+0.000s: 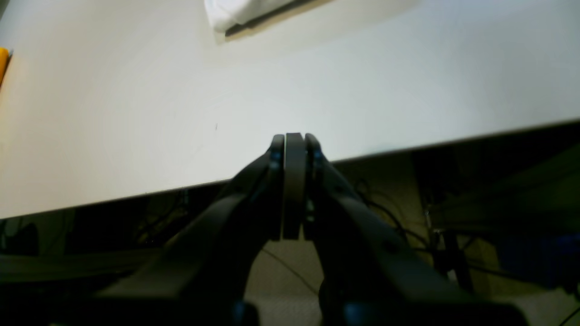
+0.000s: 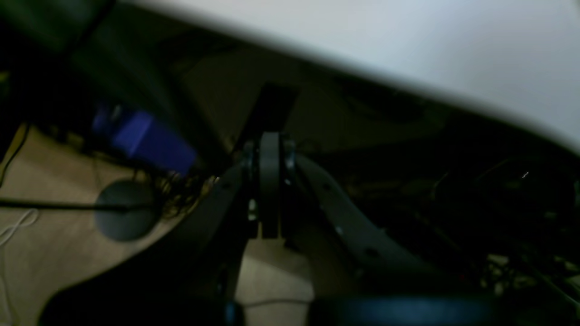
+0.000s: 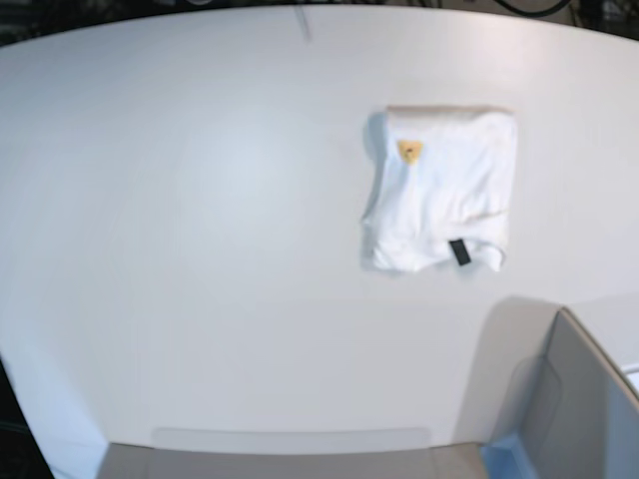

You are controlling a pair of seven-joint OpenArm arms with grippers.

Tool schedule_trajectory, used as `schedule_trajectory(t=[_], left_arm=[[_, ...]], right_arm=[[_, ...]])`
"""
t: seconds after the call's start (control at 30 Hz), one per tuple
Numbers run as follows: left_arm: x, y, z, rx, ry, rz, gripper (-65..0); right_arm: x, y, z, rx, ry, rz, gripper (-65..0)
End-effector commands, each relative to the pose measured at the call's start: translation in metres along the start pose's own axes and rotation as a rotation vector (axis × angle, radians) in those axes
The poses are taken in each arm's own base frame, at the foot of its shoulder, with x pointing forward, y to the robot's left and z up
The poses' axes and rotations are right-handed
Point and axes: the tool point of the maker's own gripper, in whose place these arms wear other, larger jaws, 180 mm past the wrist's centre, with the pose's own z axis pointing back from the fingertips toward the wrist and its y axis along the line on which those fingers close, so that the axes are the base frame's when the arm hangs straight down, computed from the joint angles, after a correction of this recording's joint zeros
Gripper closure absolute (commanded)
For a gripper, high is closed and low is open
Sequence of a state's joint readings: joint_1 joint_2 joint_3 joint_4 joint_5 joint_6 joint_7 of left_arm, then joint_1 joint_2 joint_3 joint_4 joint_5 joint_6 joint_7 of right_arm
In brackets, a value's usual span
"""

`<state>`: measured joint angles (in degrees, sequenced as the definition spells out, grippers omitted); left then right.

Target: Layout the t-shirt on the table in an organized manner, then fold the t-shirt properly

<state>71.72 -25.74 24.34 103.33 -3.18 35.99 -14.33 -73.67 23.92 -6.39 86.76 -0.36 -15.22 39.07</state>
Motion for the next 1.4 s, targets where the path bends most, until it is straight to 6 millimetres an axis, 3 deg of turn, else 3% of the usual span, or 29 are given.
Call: schedule_trajectory(t=[0.0,0.13,0.23,0.43,0.63,0.83,0.93,1.17,1.37], left_arm=[[-0.003,0.001,0.007,-0.003,-0.003,-0.024,0.0],[-0.021,0.000,0.002,-0.005,0.021,-0.064,0.0],[-0.033,0.000,0.002,-0.009,0.044,-0.091,0.0],[-0.052,0.000,-0.001,-0.010,0.076,-0.129,0.0],[-0.085,0.002,0.007,-0.026,0.147,-0.196,0.0],[-0.110,0.006,0.003,-0.022,0.193,-0.248,0.0],[-0.135,0.014,0.010,-0.005,0.278,-0.237,0.0],[-0.190,0.011,-0.003,0.035,0.504,-0.179,0.0],[-0.226,0.012,-0.016,0.068,0.656,-0.165,0.0]], right_arm=[[-0.012,0.001,0.013,0.012,0.033,0.013,0.0],[-0.064,0.013,0.041,0.060,0.185,0.025,0.0],[-0.083,0.021,0.051,0.088,0.241,0.027,0.0],[-0.108,0.012,0.041,0.088,0.278,0.064,0.0],[-0.125,-0.001,0.033,0.070,0.308,0.096,0.0],[-0.144,-0.019,0.021,0.042,0.344,0.131,0.0],[-0.151,-0.028,0.014,0.026,0.355,0.146,0.0],[-0.183,-0.060,-0.015,-0.038,0.452,0.181,0.0],[-0.209,-0.046,-0.036,0.070,0.536,0.219,0.0]])
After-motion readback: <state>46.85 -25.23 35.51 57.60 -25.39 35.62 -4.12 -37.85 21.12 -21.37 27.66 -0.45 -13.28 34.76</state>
